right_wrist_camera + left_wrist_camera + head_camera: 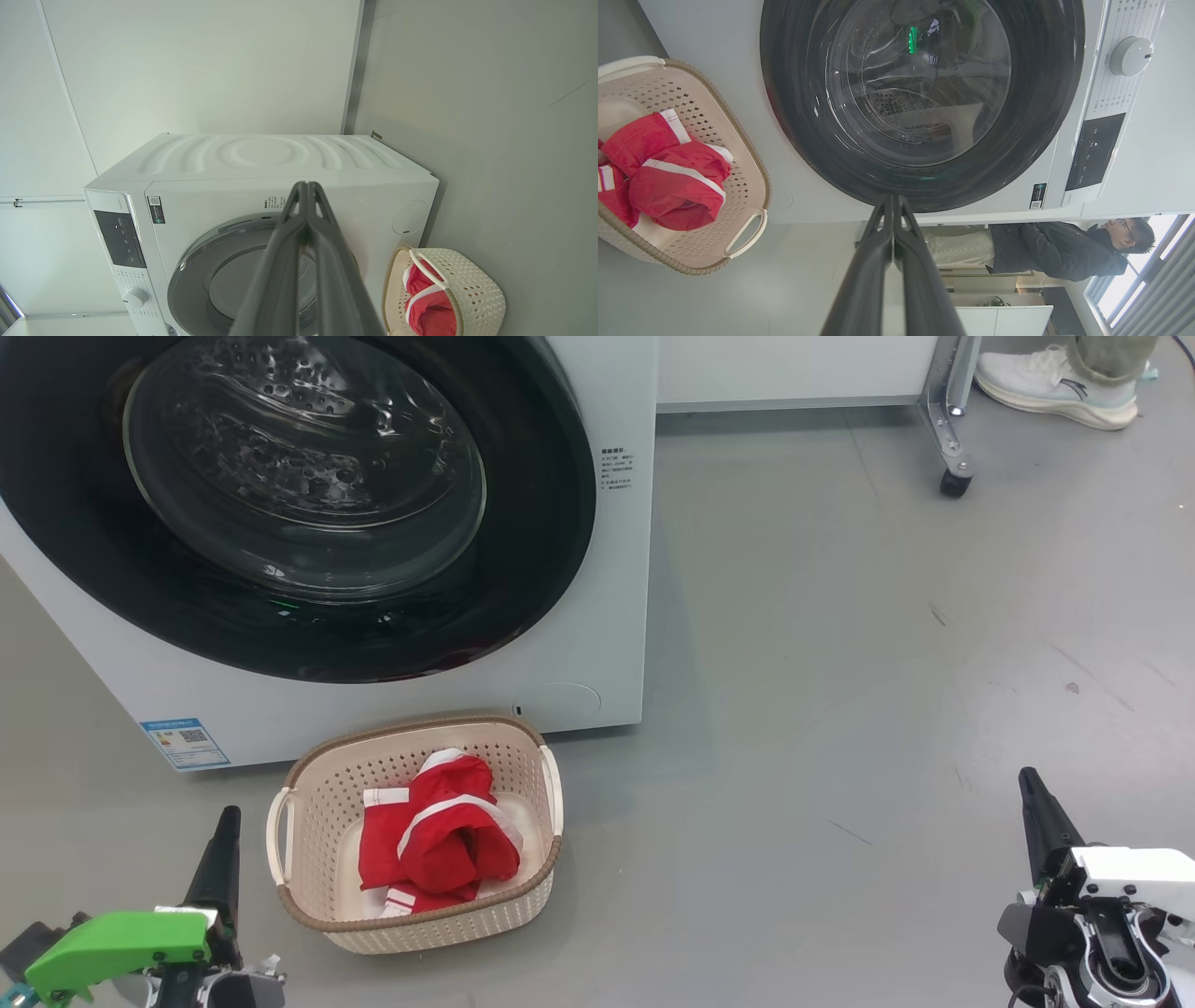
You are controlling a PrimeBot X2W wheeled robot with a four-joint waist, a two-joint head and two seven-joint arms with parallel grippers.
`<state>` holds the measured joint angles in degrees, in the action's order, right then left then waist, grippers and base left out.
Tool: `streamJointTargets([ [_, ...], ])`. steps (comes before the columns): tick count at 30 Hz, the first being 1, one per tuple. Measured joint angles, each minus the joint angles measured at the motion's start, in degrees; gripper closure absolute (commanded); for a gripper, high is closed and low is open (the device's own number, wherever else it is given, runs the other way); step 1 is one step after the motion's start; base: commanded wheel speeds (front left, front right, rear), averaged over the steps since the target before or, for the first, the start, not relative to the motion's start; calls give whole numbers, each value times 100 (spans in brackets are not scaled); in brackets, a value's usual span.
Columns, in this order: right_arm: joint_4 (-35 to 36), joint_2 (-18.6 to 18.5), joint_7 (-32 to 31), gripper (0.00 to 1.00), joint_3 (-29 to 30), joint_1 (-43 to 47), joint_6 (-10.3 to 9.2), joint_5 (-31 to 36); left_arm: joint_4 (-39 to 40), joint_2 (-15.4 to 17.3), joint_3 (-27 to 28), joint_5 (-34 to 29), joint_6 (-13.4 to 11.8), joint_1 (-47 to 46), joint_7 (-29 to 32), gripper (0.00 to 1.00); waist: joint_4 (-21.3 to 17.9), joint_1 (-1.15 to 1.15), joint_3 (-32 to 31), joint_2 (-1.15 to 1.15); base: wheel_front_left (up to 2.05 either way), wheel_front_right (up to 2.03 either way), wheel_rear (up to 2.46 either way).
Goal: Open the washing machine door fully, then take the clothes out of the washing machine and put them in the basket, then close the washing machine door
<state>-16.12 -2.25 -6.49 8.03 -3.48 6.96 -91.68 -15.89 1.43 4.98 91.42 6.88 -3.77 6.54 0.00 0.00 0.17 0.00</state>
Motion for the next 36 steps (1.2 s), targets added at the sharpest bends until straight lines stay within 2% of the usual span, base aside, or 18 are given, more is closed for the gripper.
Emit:
streamJointTargets([
  [36, 4, 0, 0, 100, -3, 0, 0, 0, 5, 0, -1, 0, 0, 0, 0, 100, 0, 0, 0, 0, 0, 0, 0],
])
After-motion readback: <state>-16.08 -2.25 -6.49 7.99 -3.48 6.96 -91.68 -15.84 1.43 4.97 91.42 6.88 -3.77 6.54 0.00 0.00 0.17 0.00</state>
